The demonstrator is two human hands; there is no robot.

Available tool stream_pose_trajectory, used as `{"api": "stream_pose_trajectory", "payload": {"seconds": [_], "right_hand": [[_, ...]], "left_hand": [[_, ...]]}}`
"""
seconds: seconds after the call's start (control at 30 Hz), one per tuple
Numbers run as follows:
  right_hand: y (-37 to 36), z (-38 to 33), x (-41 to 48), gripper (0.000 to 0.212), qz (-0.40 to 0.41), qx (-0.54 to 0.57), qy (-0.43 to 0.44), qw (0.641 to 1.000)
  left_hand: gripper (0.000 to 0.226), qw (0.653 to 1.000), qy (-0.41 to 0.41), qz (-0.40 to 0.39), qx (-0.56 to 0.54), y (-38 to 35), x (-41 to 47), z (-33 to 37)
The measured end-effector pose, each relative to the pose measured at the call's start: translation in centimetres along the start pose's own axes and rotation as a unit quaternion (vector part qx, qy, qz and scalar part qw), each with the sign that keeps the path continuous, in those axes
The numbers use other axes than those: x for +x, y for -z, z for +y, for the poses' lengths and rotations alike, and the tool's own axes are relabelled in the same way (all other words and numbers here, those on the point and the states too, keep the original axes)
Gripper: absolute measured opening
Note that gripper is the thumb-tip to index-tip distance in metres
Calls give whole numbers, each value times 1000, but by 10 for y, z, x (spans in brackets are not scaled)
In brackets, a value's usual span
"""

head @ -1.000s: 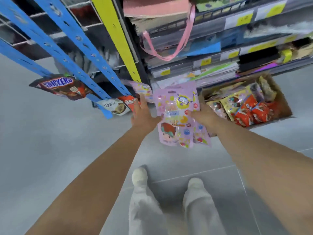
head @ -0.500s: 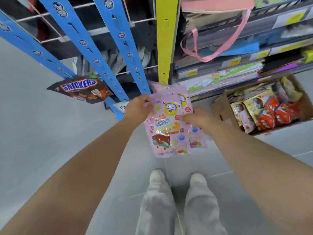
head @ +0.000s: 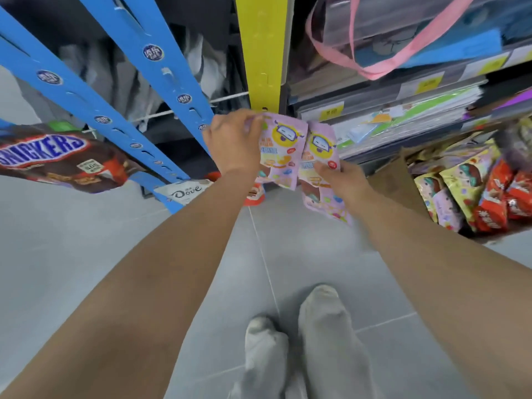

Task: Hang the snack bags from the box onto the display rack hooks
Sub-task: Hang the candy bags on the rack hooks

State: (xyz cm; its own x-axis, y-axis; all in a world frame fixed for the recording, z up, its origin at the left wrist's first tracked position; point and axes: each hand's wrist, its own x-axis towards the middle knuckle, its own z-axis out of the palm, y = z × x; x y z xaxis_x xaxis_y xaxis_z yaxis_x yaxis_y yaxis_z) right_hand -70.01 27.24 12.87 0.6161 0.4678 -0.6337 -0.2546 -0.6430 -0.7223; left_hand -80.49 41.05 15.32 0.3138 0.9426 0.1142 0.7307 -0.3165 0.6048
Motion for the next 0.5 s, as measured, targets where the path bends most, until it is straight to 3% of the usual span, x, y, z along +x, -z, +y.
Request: {"api": "stream_pose_trajectory", "payload": {"seconds": [0.37,0.5], "right_hand": [[10,14,28,21,5,33,-15,999],[11,14,25,21,-8,36,-7,999]], "left_hand": [[23,999,33,34,-15,-34,12,3],[9,987,137,33,-81,-36,12,16]]}}
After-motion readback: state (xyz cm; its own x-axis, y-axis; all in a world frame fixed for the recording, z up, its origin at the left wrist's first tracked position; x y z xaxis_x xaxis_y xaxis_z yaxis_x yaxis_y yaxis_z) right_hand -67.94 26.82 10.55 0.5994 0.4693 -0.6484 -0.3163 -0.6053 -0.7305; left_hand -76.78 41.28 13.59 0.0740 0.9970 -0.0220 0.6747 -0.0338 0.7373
